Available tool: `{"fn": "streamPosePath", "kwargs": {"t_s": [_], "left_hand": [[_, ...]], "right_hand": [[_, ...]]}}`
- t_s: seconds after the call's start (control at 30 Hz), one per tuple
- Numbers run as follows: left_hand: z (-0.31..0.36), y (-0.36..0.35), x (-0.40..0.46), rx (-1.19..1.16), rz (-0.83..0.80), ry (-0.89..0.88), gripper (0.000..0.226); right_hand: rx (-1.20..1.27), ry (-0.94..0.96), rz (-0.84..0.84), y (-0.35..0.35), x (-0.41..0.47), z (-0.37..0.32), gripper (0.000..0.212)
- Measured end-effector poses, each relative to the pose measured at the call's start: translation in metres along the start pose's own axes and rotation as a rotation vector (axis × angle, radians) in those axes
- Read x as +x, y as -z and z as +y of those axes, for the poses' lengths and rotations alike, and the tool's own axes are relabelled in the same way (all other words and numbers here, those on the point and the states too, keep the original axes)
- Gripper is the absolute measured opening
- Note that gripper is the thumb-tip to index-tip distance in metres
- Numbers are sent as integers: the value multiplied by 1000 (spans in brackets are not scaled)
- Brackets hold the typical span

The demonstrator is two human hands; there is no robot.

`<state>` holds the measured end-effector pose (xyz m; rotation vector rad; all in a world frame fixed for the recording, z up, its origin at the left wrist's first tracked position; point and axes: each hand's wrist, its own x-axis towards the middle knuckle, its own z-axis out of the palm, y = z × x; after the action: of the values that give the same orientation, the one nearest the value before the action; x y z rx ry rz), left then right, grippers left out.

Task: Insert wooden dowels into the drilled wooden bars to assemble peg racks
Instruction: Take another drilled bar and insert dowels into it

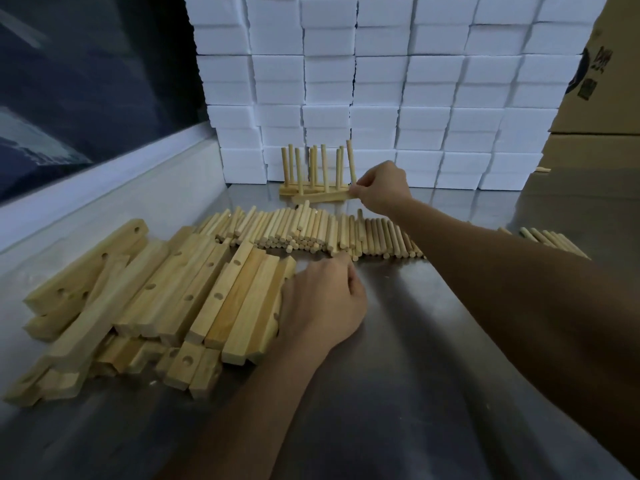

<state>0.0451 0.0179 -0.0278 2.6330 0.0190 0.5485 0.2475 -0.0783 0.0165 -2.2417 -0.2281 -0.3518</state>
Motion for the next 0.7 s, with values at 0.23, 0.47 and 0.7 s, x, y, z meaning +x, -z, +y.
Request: {"fn": "streamPosePath", "kwargs": {"t_s": [0.23,0.47,0.7], "left_hand": [[2,0,0,-16,-6,22,5],[3,0,-1,-18,6,22,2],[1,-2,-1,-18,23,16,5]], "right_hand": [[-130,-4,-78,-24,30,5,18],[-189,-9,-109,-43,37,-1,21],[-220,-30,-57,-45,37,-6,14]]}}
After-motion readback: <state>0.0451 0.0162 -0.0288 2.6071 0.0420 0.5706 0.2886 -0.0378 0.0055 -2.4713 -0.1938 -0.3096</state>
